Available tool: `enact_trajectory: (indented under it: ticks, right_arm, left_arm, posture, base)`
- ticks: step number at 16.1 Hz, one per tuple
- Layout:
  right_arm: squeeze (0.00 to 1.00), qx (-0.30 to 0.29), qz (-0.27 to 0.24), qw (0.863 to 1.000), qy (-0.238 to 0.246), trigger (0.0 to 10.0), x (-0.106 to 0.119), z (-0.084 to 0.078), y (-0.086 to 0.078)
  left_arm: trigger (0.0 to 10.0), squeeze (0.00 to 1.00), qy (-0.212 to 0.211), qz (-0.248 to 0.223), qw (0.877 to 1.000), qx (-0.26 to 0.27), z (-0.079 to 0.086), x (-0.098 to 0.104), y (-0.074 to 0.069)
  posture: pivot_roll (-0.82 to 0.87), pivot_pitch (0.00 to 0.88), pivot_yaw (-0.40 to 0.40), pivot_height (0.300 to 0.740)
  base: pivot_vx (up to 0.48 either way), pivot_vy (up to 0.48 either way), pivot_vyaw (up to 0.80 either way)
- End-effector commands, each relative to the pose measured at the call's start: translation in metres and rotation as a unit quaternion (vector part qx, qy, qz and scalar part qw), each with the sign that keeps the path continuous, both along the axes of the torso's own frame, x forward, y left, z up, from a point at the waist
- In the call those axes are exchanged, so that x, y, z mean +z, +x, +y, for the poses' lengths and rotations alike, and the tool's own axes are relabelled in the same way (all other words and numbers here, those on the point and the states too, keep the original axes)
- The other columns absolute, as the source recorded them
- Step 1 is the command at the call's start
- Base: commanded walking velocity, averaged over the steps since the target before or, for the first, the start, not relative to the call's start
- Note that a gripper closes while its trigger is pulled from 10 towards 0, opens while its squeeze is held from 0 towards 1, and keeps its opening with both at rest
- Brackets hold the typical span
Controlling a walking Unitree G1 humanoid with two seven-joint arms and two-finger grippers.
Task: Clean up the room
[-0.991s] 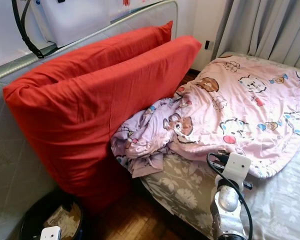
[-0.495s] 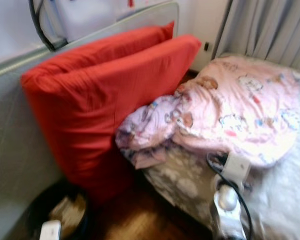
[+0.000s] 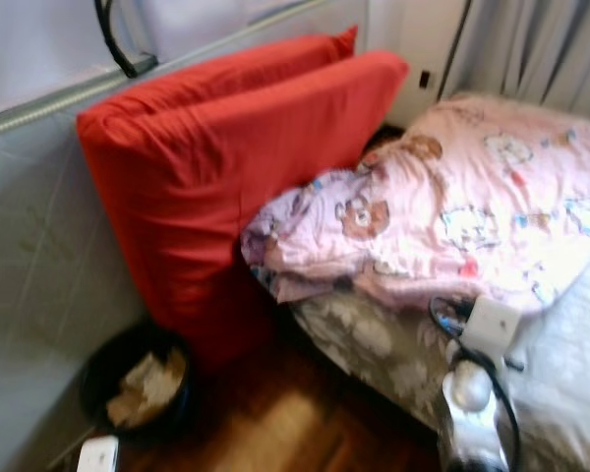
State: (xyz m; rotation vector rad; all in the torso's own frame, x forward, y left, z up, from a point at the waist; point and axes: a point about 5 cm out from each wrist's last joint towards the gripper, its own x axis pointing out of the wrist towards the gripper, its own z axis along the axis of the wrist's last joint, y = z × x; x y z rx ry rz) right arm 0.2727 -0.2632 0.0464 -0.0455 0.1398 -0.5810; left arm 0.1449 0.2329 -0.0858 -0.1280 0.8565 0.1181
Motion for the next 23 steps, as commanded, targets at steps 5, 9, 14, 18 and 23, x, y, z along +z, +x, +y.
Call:
enact_trajectory:
  ticks: [5,9,14,18,23]
  right_arm:
    - [0.0,-0.018,0.027,0.999,0.002,10.0,-0.008,-0.003,-0.006]
    - [0.0,-0.014,0.039,0.999,0.009,10.0,-0.012,-0.002,-0.007]
    - [0.0,-0.014,0.039,0.999,0.009,10.0,-0.012,-0.002,-0.007]
    - [0.0,-0.014,0.039,0.999,0.009,10.0,-0.012,-0.002,-0.007]
    - [0.0,-0.008,0.047,0.999,0.014,10.0,-0.015,0.0,-0.007]
  left_arm:
    - [10.0,0.0,0.009,0.026,1.0,-0.001,0.006,-0.003,-0.011]
    - [10.0,0.0,0.009,0.029,1.0,-0.002,0.005,-0.004,-0.012]
    - [10.0,0.0,0.009,0.029,1.0,-0.002,0.005,-0.004,-0.012]
    - [10.0,0.0,0.009,0.029,1.0,-0.002,0.005,-0.004,-0.012]
    - [10.0,0.0,0.009,0.03,0.999,-0.002,0.004,-0.005,-0.013]
  posture:
    - [0.07,0.06,0.028,0.74]
    - [0.07,0.061,0.029,0.74]
    - [0.07,0.061,0.029,0.74]
    - [0.07,0.061,0.029,0.74]
    - [0.07,0.062,0.03,0.74]
  base:
    - [0.0,0.0,0.0]
    - [0.0,0.0,0.0]
    - [0.0,0.0,0.0]
    - [0.0,0.0,0.0]
    - [0.0,0.0,0.0]
